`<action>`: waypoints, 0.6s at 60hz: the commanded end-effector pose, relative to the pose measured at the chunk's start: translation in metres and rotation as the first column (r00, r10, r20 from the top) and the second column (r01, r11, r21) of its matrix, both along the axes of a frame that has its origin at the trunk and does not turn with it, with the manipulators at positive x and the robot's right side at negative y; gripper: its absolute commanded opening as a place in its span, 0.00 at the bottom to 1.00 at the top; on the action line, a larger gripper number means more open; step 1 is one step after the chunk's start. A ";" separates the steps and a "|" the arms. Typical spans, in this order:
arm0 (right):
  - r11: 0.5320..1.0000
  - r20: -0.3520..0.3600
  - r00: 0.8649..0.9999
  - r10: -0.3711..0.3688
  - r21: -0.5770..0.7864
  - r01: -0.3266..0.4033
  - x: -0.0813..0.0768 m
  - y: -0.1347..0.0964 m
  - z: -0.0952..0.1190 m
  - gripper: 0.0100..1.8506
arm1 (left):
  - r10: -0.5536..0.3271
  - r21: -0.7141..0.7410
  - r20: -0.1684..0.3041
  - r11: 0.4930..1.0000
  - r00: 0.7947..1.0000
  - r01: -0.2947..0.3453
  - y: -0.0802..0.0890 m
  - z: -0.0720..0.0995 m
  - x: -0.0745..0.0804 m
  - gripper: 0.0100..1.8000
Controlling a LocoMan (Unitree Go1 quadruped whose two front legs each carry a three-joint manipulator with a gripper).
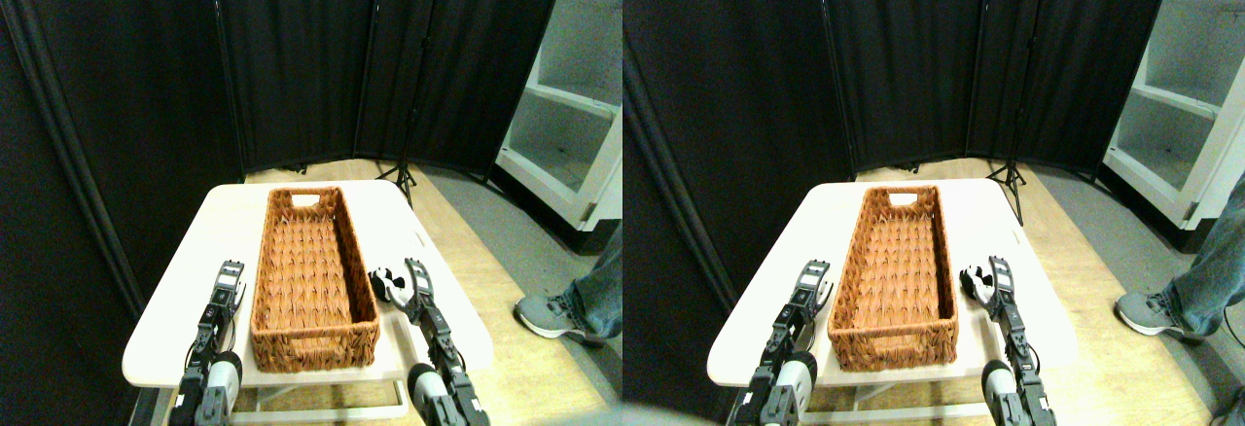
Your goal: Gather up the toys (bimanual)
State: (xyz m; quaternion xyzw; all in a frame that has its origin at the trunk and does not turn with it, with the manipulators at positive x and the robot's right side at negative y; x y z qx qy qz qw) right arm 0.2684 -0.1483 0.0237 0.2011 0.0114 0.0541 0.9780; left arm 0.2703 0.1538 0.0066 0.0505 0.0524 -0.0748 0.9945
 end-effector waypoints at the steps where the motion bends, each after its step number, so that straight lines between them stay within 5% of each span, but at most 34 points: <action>1: 0.996 0.016 1.000 0.016 0.092 -0.017 0.003 0.000 0.016 0.28 | -0.016 -0.006 0.035 1.000 0.999 0.017 0.000 0.005 0.003 0.14; 25: 0.896 -0.123 0.992 0.016 0.441 0.041 0.019 -0.002 0.015 0.41 | -0.009 -0.001 0.035 1.000 0.999 0.009 0.002 0.004 0.004 0.15; 36: 0.821 -0.221 0.972 0.081 0.568 0.060 0.025 0.000 0.013 0.43 | -0.004 0.000 0.035 1.000 0.999 0.004 0.001 0.004 0.005 0.16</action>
